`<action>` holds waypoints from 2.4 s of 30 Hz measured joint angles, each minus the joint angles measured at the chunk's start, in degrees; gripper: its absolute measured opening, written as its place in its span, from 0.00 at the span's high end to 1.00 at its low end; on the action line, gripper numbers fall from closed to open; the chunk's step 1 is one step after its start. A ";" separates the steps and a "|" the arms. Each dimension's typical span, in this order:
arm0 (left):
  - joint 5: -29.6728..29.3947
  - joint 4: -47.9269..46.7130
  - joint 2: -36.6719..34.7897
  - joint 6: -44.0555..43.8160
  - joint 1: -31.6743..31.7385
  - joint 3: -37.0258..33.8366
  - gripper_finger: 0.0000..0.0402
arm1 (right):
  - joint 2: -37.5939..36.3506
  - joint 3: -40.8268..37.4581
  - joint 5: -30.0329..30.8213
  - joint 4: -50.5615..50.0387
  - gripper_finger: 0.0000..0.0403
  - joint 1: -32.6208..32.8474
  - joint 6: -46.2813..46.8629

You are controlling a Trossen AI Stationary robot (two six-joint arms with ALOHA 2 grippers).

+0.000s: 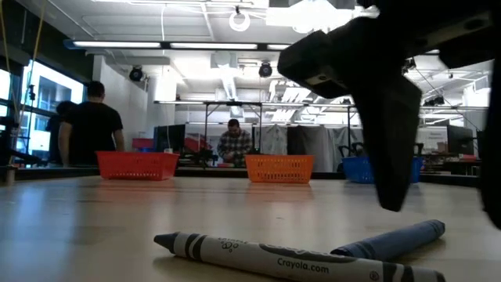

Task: Sort crayons
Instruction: Put the blue crayon into the orange bin

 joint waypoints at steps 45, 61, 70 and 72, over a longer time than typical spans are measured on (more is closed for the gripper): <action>1.92 -0.27 -0.01 -0.46 0.00 0.02 0.75 | -2.90 -3.40 0.82 -15.64 0.99 -4.13 6.51; -14.26 -0.29 0.57 10.44 1.71 0.02 0.75 | -26.73 -8.21 35.88 -21.90 1.00 -0.85 26.92; -25.28 5.71 1.05 23.53 9.05 0.02 0.75 | -39.65 -25.17 60.73 -7.25 1.00 3.55 34.71; -23.49 11.06 1.05 29.12 10.80 0.02 0.75 | -42.26 -29.13 62.51 -2.65 1.00 3.55 33.28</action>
